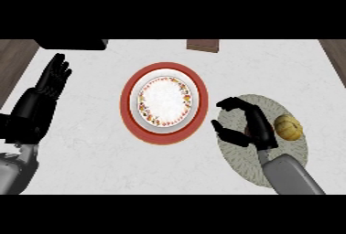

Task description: Pick the cupcake from the placemat and place it in the plate

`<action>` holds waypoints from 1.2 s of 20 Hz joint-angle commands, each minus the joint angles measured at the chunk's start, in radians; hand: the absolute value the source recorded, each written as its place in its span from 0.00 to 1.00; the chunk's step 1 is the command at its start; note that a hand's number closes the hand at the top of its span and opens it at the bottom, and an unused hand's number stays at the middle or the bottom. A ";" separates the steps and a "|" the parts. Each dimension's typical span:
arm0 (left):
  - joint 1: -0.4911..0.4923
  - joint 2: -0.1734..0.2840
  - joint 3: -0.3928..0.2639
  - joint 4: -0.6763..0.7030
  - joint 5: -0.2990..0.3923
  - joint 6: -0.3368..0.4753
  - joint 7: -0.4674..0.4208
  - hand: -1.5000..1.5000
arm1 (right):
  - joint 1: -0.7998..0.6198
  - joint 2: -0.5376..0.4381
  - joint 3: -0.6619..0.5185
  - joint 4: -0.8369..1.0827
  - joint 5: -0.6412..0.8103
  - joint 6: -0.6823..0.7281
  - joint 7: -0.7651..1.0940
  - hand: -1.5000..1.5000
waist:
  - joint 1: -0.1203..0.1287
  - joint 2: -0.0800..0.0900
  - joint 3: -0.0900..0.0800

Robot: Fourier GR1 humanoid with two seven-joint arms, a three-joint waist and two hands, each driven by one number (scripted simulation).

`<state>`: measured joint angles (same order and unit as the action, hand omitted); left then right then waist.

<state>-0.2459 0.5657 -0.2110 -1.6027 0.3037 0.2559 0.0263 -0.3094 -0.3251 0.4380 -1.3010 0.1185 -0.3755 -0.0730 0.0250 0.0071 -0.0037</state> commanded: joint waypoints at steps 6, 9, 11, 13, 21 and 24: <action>0.033 -0.008 0.038 -0.034 0.004 -0.075 -0.019 0.50 | 0.063 0.211 -0.090 0.146 -0.022 -0.171 -0.389 0.00 | -0.016 -0.007 0.004; -0.038 0.000 0.093 0.030 0.036 -0.127 0.028 0.50 | 0.054 0.098 -0.062 -0.074 0.067 -0.154 -0.173 0.00 | -0.033 -0.010 0.003; 0.019 -0.046 0.035 -0.039 -0.029 -0.042 0.043 0.50 | 0.040 0.042 -0.018 -0.157 0.160 -0.160 0.022 0.00 | -0.035 -0.015 0.002; -0.019 -0.020 0.080 0.051 -0.004 -0.092 -0.002 0.50 | -0.033 -0.028 -0.015 -0.147 0.233 -0.117 0.174 0.00 | -0.045 -0.014 -0.001; 0.012 -0.038 0.058 0.028 -0.018 -0.095 -0.020 0.50 | -0.148 -0.219 0.060 -0.168 0.291 0.297 0.673 0.00 | -0.032 -0.017 -0.004; 0.003 -0.046 0.055 0.029 -0.027 -0.089 -0.015 0.50 | -0.173 -0.220 0.112 -0.223 0.260 0.456 0.846 0.00 | -0.035 -0.016 -0.003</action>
<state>-0.2444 0.5327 -0.1485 -1.5876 0.2911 0.1692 0.0326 -0.4326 -0.5244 0.4979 -1.4795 0.3866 -0.0951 0.5598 -0.0117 -0.0117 -0.0063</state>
